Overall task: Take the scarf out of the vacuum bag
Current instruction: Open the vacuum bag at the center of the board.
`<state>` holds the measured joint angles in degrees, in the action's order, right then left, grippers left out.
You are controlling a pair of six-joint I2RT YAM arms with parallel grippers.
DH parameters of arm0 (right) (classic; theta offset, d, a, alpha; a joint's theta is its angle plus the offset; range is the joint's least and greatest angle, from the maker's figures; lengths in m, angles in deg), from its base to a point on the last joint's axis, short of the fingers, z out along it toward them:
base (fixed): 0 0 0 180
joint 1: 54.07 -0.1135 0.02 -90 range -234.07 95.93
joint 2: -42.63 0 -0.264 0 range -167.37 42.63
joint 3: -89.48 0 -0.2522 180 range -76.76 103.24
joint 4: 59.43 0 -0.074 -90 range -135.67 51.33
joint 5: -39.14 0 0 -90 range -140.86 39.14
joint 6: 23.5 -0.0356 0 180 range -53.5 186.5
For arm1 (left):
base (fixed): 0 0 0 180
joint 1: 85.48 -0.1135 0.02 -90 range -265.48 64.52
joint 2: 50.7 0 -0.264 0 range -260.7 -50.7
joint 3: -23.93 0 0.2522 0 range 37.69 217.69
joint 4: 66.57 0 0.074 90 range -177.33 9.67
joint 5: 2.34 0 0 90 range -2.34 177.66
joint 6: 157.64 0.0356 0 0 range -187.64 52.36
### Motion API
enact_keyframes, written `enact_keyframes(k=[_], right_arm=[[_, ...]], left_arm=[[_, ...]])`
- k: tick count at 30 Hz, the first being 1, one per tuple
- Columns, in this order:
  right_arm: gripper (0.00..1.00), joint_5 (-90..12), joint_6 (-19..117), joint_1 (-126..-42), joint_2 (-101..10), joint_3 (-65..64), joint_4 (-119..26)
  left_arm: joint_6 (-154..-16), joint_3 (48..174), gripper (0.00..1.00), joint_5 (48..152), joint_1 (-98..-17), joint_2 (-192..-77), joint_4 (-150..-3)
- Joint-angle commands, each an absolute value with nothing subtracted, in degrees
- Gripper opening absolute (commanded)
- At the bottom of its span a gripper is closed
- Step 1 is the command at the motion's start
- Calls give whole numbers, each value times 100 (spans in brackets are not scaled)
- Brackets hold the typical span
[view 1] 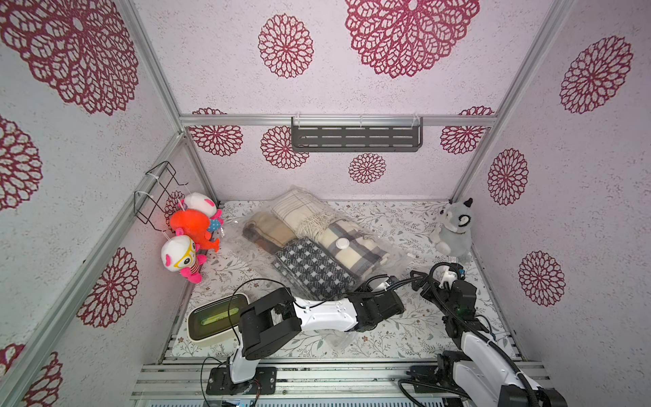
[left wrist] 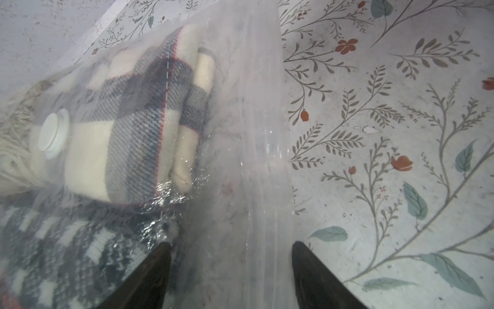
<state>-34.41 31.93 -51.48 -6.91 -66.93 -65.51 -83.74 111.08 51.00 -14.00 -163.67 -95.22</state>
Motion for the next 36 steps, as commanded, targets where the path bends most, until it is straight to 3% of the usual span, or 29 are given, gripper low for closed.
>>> enact_keyframes(k=[1, 5, 9, 14, 20, 29, 36], right_arm=[[98, -3386, 3144, -5117, -703, -6673, -6782], [98, -3392, 3160, -5117, -693, -6661, -6786], [98, -3416, 3151, -5117, -702, -6665, -6791], [98, -3399, 3147, -5117, -671, -6682, -6797], [98, -3330, 3143, -5117, -635, -6718, -6813], [90, -2871, 3017, -5327, -571, -6832, -6969], [86, -3521, 2788, -7175, -685, -6742, -7443]], left_arm=[[-8396, 11248, 73, 5022, -1392, -16654, -9718], [-8443, 11205, 74, 5059, -1382, -16737, -9691], [-8434, 11205, 63, 4828, -1383, -16790, -9667], [-8442, 11248, 57, 4905, -1379, -16905, -9645], [-8407, 11163, 0, 4567, -1401, -16724, -9558], [-8527, 10713, 0, 4427, -1472, -15300, -9332], [-8605, 10641, 0, 4445, -1569, -14967, -9224]])
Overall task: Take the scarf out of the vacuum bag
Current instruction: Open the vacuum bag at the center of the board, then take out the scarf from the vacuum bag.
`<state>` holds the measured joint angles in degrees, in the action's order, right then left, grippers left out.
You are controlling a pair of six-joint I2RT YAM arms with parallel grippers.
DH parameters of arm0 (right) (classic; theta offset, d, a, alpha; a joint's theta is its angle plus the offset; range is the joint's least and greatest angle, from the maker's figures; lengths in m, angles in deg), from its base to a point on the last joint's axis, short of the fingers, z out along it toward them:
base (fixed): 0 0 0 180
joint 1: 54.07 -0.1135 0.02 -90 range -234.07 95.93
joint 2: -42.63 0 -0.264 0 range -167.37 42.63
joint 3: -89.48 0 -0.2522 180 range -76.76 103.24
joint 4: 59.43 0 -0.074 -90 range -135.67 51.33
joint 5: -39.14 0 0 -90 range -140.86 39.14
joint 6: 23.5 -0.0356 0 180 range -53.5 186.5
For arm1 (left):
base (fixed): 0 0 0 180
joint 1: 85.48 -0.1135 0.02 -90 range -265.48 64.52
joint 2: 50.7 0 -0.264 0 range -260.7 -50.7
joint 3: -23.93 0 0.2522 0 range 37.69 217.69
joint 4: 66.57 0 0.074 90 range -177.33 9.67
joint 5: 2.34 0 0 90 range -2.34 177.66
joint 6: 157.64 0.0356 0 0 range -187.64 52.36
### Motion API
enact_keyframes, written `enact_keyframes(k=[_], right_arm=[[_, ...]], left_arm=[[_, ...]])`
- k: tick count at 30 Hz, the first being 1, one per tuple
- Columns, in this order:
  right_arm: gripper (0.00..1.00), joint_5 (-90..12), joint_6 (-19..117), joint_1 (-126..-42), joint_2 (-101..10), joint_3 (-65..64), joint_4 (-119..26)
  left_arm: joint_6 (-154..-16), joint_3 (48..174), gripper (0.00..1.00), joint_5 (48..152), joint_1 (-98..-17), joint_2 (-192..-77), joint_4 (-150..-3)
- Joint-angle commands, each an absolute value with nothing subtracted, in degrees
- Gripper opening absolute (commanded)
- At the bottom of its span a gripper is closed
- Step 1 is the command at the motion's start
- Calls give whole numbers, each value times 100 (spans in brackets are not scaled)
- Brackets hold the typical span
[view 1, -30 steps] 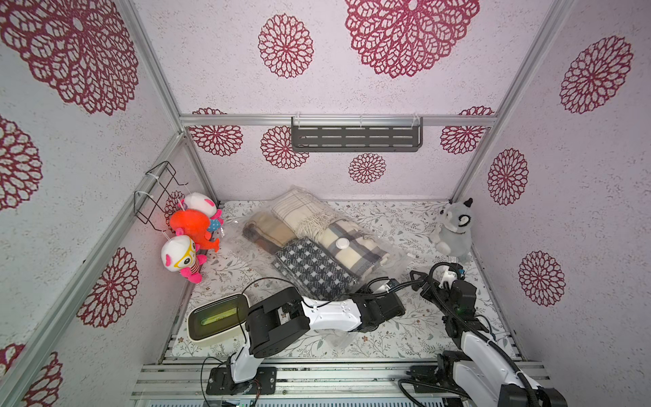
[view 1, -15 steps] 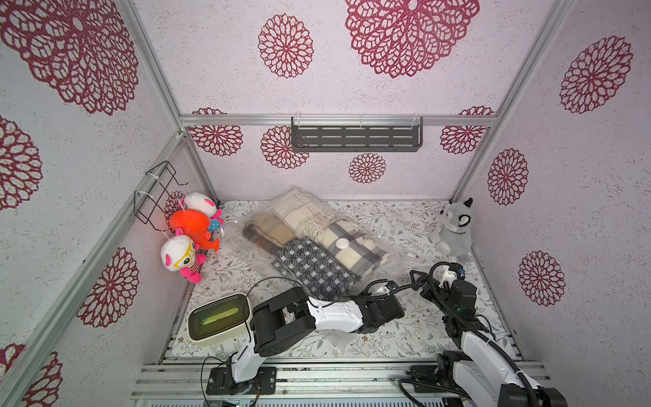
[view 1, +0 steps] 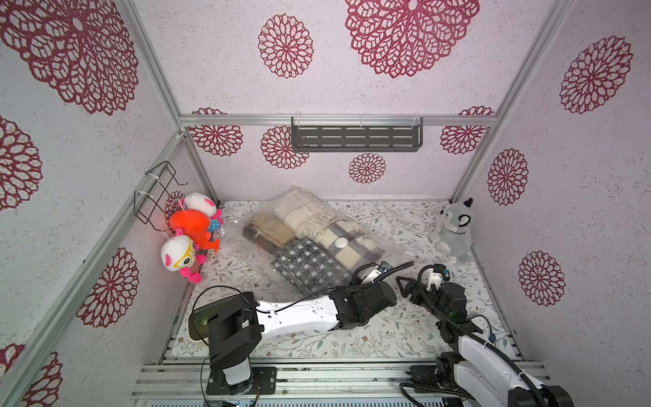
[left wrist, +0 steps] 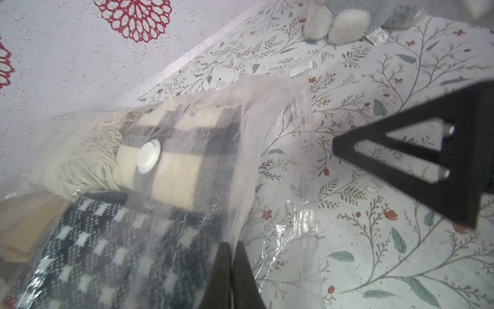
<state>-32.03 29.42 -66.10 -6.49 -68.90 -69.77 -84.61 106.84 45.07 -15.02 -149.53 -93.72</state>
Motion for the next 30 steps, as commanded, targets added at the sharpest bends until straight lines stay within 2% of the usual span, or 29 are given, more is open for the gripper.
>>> enact_keyframes(k=[1, 5, 10, 18, 23, 30], right_arm=[[85, -3626, 2740, -7418, -807, -6723, -7591], [84, -3911, 2476, -7928, -1402, -6783, -8410], [86, -4282, 2103, -7996, -2426, -6595, -9289], [91, -5419, 1472, -8196, -4145, -6212, -10831], [93, -5679, 1339, -8426, -4910, -6030, -11534], [90, -5712, 1144, -8464, -6025, -5565, -12109]], left_arm=[[-8637, 10660, 0, 4380, -1569, -14967, -9227], [-8711, 10608, 0, 4191, -1577, -14738, -9017], [-8675, 10629, 0, 4259, -1569, -14598, -8809], [-8697, 10519, 0, 4271, -1569, -14536, -8580], [-8722, 10471, 0, 4357, -1621, -14637, -8524], [-8757, 10398, 0, 4504, -1699, -14603, -8345]])
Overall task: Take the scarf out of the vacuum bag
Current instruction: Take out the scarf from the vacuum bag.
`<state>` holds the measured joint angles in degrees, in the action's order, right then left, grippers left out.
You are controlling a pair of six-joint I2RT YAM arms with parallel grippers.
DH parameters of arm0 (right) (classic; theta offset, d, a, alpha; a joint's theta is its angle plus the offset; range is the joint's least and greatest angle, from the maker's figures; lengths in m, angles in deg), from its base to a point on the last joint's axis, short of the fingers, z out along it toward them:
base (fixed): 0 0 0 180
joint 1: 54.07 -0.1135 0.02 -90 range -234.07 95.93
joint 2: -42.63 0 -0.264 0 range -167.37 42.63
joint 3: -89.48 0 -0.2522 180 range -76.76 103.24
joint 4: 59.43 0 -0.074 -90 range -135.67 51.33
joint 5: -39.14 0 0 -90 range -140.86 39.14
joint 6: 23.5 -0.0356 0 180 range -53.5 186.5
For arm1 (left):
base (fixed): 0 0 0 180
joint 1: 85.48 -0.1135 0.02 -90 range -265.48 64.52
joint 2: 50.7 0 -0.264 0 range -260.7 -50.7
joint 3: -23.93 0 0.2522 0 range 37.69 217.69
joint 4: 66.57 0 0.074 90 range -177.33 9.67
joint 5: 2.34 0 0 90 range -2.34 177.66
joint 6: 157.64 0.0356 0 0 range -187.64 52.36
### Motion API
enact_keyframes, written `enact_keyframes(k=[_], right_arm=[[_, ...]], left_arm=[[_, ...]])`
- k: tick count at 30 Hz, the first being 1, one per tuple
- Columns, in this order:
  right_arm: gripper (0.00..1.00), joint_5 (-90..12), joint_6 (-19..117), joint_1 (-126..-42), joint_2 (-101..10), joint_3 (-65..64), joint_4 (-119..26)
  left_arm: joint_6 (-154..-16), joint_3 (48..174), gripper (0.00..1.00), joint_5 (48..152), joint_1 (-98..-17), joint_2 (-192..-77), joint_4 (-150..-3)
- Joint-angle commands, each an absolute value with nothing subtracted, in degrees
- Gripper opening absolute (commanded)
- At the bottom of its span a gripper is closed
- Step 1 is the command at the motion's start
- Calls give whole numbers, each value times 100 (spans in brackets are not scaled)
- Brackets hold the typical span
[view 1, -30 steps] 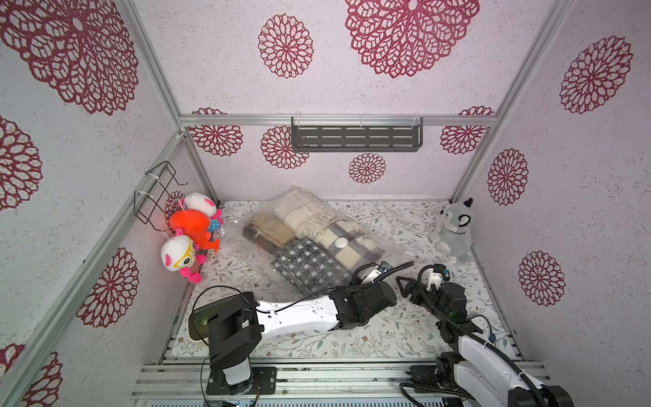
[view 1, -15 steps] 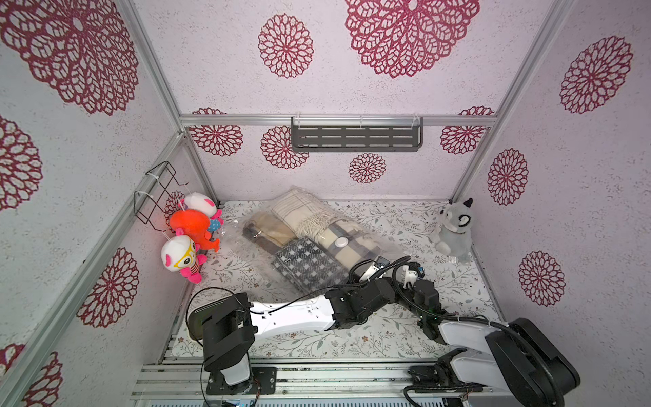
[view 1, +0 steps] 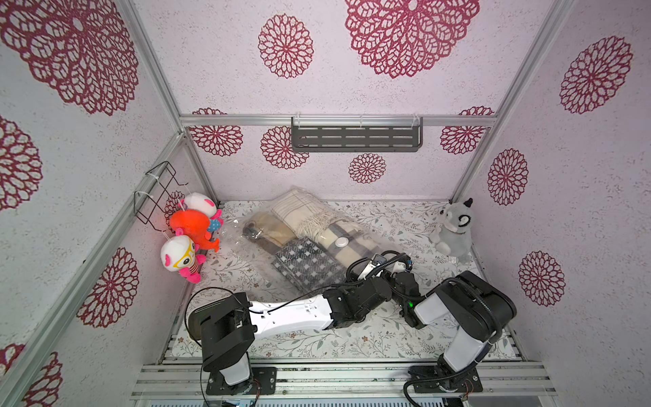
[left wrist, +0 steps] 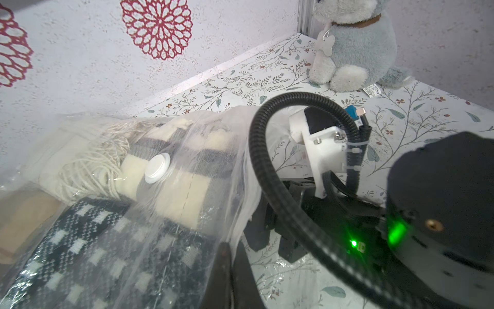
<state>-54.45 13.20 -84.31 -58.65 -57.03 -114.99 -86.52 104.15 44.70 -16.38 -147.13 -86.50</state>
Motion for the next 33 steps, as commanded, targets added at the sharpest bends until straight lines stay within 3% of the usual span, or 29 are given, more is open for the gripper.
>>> enact_keyframes(k=[1, 7, 11, 13, 15, 17, 25, 33], right_arm=[[90, -5771, 1148, -8478, -6082, -5522, -12110], [86, -5792, 1172, -8573, -6484, -5079, -12241], [74, -5711, 1218, -8623, -6777, -4576, -11982], [59, -5619, 1202, -8632, -6942, -4525, -12170], [35, -5552, 1174, -8632, -7003, -4647, -12519], [23, -5487, 1212, -8637, -6885, -4750, -12540], [21, -5252, 1561, -8614, -5723, -5528, -11763], [23, -4515, 2018, -8452, -4159, -6041, -9431]], left_arm=[[-8758, 10404, 0, 4520, -1696, -14585, -8350], [-8775, 10430, 0, 4623, -1701, -14595, -8381], [-8848, 10381, 0, 4516, -1697, -14603, -8428], [-8876, 10338, 0, 4451, -1707, -14589, -8443], [-8913, 10296, 0, 4337, -1740, -14606, -8506], [-8994, 10195, 0, 4351, -1830, -14628, -8497], [-9160, 9897, 0, 4420, -1929, -14884, -8095], [-9180, 9949, 0, 4549, -2212, -15130, -7941]])
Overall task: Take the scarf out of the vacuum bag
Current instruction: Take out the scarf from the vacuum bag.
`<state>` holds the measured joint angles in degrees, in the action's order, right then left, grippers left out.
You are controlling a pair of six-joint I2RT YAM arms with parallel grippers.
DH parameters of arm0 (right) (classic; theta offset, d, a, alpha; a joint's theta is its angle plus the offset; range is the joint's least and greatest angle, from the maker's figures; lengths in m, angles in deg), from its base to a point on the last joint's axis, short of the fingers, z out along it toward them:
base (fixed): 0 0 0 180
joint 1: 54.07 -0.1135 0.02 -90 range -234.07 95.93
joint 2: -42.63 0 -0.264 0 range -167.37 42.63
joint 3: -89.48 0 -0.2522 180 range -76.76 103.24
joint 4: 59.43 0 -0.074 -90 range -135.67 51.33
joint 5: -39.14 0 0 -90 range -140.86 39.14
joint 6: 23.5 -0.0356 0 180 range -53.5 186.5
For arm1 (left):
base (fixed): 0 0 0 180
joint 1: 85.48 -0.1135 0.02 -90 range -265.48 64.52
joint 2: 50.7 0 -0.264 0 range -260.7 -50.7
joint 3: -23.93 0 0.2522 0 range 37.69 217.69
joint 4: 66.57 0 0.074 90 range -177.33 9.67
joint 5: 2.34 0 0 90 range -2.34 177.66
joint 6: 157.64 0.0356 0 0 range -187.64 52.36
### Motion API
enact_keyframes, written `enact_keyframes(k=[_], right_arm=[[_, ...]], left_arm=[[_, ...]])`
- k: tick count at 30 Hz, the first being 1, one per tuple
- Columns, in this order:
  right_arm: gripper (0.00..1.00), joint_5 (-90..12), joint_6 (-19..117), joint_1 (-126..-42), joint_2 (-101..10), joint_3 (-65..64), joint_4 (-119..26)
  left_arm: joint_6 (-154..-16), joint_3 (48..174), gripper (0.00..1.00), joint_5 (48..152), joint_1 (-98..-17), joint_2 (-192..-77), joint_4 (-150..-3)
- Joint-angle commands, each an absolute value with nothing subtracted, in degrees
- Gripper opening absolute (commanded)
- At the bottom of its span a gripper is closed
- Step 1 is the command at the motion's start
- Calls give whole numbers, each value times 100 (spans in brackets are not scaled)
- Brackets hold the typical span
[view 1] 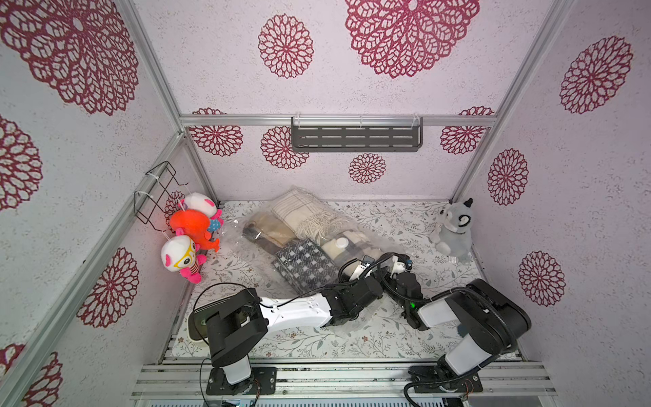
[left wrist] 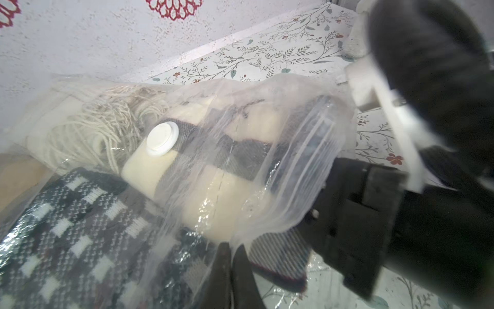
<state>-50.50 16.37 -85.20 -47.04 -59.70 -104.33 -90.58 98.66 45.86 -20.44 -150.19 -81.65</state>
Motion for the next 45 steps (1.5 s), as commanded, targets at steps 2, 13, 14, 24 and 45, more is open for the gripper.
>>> enact_keyframes(k=[2, 13, 14, 24, 45], right_arm=[[23, -4271, 2076, -8398, -3664, -6147, -8855], [28, -4496, 2133, -8002, -517, -6766, -5433], [29, -4479, 2126, -7933, -437, -6807, -5312], [79, -4522, 1936, -7576, 316, -7181, -5367], [98, -4956, 1710, -7926, -1197, -7569, -8224]], left_arm=[[-9170, 9941, 0, 4509, -2254, -15159, -7912], [-9180, 9808, 0, 4777, -2316, -15470, -7629], [-9171, 9782, 0, 4827, -2321, -15482, -7579], [-9179, 9723, 0, 5030, -2307, -15551, -7459], [-9286, 10175, 0, 5210, -2246, -16113, -7620]])
